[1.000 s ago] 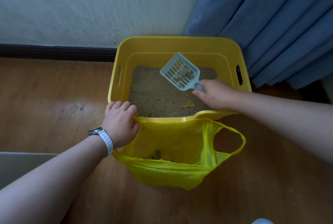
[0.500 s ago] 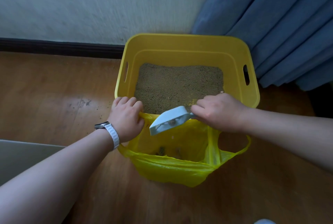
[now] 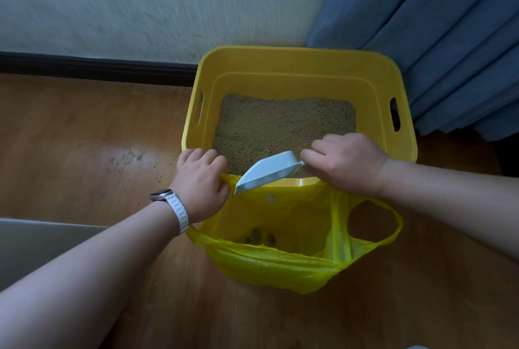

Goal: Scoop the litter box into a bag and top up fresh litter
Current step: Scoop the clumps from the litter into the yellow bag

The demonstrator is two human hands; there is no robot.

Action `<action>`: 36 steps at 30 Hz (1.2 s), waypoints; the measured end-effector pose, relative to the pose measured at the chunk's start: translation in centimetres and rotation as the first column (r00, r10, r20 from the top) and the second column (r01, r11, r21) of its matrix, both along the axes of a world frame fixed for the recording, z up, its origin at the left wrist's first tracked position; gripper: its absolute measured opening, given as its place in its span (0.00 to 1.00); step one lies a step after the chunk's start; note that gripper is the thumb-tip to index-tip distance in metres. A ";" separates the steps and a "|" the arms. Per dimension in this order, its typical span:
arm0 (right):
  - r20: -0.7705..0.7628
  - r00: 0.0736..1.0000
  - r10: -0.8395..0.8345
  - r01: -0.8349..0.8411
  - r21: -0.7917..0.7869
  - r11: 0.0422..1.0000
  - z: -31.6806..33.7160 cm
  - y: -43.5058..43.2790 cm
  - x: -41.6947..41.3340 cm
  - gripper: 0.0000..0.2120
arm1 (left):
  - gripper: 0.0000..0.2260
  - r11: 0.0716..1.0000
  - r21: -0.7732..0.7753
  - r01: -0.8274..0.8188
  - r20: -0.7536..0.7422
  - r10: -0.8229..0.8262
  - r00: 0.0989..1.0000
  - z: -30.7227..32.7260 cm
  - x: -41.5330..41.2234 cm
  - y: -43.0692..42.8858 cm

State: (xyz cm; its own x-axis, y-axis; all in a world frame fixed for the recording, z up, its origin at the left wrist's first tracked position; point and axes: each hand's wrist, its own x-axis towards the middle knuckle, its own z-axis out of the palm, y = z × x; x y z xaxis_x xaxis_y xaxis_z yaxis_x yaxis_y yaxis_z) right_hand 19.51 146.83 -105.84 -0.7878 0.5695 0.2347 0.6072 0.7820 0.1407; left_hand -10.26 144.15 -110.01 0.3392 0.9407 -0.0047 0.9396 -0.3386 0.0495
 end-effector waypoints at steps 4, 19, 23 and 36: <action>-0.051 0.996 0.079 -0.076 0.066 0.995 0.4 0.2 0.2 0.14 | 0.07 1.000 0.008 0.008 0.019 -0.008 1.000 0.0 0.0 -0.1; 0.524 0.656 -0.542 0.725 -0.238 0.647 2.9 9.1 6.7 0.15 | 0.10 0.999 -0.006 0.036 0.016 -0.036 0.999 0.1 -0.1 -0.1; 0.803 0.517 -0.298 0.594 -0.085 0.800 2.1 9.0 7.3 0.14 | 0.10 0.999 0.004 0.033 0.020 -0.033 0.999 0.1 0.0 -0.1; 0.901 0.412 -0.137 0.569 -0.136 0.811 -0.5 10.7 3.7 0.11 | 0.09 0.999 0.001 0.036 0.032 -0.036 0.999 0.0 0.0 -0.2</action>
State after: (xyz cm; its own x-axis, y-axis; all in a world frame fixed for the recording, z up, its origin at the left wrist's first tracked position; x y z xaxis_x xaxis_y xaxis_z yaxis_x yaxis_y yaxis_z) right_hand 23.17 157.58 -106.34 -0.1673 0.7035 -0.6908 0.5949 0.6307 0.4983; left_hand -10.30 143.94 -110.03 0.3726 0.9280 0.0073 0.9249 -0.3720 0.0789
